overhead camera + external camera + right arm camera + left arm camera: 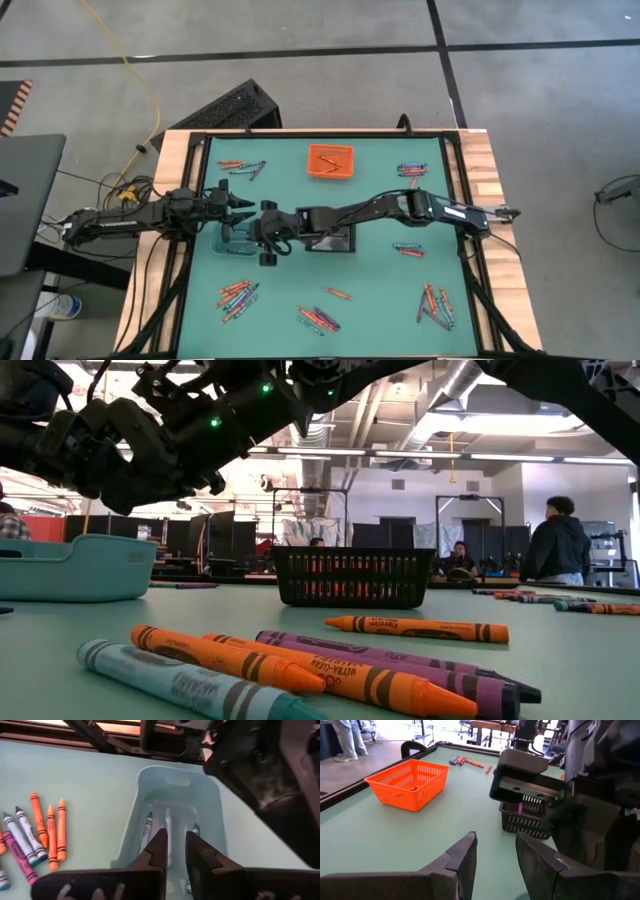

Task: Sort crayons
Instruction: Put the blue crayon into the light blue bin, then put the orange crayon into the orange bin

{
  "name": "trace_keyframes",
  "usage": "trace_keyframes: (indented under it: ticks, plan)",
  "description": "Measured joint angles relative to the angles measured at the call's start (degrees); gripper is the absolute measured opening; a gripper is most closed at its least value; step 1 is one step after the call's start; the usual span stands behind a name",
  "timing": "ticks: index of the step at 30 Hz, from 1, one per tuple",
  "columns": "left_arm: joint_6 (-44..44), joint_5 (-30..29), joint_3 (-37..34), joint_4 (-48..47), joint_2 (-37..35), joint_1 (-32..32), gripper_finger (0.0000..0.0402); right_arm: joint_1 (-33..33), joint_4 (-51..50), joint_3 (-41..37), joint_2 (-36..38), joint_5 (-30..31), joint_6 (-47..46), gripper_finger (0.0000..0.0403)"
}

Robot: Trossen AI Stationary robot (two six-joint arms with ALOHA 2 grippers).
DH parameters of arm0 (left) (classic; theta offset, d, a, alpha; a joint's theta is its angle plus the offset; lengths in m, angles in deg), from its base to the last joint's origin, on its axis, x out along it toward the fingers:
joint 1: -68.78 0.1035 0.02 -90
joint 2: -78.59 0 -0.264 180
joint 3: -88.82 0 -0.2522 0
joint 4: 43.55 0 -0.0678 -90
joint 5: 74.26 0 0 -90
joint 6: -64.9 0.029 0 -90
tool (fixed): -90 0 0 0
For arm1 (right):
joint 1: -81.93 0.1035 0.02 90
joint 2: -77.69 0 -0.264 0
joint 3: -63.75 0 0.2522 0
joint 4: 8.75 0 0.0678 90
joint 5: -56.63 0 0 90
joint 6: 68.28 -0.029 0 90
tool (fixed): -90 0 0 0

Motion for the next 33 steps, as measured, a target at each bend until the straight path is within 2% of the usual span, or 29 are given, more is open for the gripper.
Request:
trace_keyframes:
  ticks: [4, 14, 17, 20, 22, 24, 29, 33]
  plan:
    - [-0.01, -0.02, 0.00, 0.00, 0.00, -0.01, 0.0125, 0.22, -3.82, 0.01, 2.14, -0.02, 0.28, 0.0075]
    - [-0.03, -0.02, 0.00, 0.00, -0.07, 0.00, 0.0125, 1.78, -38.05, -0.25, 19.47, 0.07, 0.36, 0.0074]
    - [-0.68, -0.02, 0.00, 0.00, -0.07, 0.00, 0.0125, 2.57, -45.18, -4.73, 25.63, -0.02, -1.08, 0.0074]
    - [-2.95, 0.04, 0.00, 0.07, -0.07, -0.02, 0.0125, 2.90, -46.08, -14.22, 34.47, 1.12, -4.20, 0.0074]
    - [-9.38, 0.03, -0.01, 0.00, -0.07, 0.00, 0.0125, 3.51, -43.34, -23.41, 41.64, 3.86, -7.03, 0.0074]
    - [-14.72, -0.63, -0.01, 0.11, -0.06, -0.01, 0.0125, 4.45, -37.53, -34.20, 49.14, 6.68, -10.62, 0.0074]
    - [-19.71, -4.96, -0.02, 0.97, -0.07, 0.00, 0.0125, 7.68, -17.37, -61.23, 65.71, 9.10, -18.27, 0.0074]
    - [-21.33, -1.34, 1.26, 0.11, 0.66, -0.02, 0.0125, 9.97, -3.39, -76.61, 73.83, 9.34, -21.68, 0.0074]
